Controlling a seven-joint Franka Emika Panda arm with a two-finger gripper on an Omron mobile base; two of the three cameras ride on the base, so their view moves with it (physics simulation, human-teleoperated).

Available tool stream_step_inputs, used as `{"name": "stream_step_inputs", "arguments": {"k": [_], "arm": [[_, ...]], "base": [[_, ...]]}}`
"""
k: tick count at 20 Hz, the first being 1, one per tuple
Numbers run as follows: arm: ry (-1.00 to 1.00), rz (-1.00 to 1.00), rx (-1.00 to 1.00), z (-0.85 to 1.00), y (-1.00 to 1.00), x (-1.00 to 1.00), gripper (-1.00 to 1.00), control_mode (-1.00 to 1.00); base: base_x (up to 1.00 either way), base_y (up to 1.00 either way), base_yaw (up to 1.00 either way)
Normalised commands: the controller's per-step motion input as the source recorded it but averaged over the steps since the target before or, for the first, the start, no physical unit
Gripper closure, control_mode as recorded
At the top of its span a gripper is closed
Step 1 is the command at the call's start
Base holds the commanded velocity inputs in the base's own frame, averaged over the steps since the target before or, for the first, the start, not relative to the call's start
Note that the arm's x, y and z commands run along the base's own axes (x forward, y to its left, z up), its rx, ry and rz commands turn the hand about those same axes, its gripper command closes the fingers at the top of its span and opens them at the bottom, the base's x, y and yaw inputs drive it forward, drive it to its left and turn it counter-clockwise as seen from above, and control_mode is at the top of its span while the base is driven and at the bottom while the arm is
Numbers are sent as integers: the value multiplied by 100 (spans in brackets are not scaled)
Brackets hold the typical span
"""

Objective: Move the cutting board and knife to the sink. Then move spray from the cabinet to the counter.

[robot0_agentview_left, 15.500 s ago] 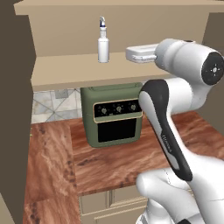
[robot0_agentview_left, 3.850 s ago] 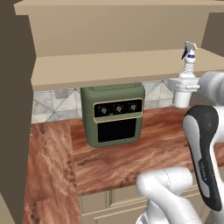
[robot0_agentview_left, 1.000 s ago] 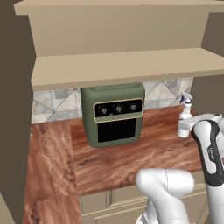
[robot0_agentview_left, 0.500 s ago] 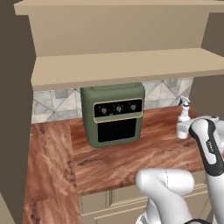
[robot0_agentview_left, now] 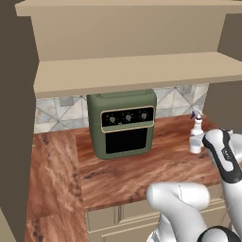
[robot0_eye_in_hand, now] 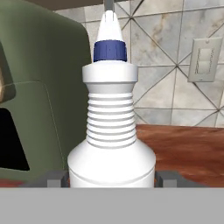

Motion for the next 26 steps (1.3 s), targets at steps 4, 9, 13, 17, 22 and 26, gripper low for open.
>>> {"name": "stream_step_inputs", "arguments": {"k": [4,9,13,17,22,26], "arm": [[1,0,0,-28,-3,8,100,-100],[0,0,0,-21,-2,8,100,-100],[0,0,0,-14,0,3,100,-100],[0,0,0,-19,-2,2,100,-100],[0,0,0,-23,-5,3,100,-100],[0,0,0,-27,-8,7,100,-100]], "base": [[0,0,0],[0,0,0],[0,0,0],[0,0,0],[0,0,0],[0,0,0]]}}
